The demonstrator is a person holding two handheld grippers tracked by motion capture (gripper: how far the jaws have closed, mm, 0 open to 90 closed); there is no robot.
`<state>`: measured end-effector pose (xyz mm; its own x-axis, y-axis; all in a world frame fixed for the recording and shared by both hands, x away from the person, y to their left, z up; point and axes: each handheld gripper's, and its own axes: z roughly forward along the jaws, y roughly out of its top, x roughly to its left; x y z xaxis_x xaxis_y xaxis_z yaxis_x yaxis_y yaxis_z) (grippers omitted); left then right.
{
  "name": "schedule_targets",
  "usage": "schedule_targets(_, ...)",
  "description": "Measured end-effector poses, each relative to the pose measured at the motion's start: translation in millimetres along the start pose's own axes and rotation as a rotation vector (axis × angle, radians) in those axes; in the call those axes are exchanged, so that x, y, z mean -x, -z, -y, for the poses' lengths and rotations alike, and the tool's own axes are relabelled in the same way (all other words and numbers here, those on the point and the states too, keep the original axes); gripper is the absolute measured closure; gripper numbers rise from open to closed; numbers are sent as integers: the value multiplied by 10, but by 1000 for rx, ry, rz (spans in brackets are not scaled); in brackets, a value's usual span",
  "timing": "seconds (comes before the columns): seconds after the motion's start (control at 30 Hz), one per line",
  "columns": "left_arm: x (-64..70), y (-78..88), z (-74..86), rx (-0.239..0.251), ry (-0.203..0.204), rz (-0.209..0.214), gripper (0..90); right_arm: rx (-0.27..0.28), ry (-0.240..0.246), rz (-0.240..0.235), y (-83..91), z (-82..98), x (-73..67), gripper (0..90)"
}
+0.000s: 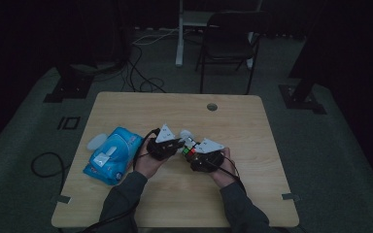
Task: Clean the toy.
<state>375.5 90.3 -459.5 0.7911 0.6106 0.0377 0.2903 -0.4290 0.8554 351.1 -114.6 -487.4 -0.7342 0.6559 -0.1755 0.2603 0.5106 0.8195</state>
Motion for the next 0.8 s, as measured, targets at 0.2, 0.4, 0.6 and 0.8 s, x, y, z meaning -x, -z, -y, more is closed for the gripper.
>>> schedule_targets(0.2,-85,-1,32,1,37,-8,863,22,1,-8,26,-12,-2,344)
schedule_targets(0.4,-131,-49,83,-16,60,4,863,46,-10,-23,55,-15,21,344)
schedule_targets(0.6,-152,-81,122,-5,88,39,863,74,-37,-50,92,-17,64,344)
schedule_targets(0.8,-167,-91,142,-17,82,62,863,88,-54,-64,111,-14,89,344)
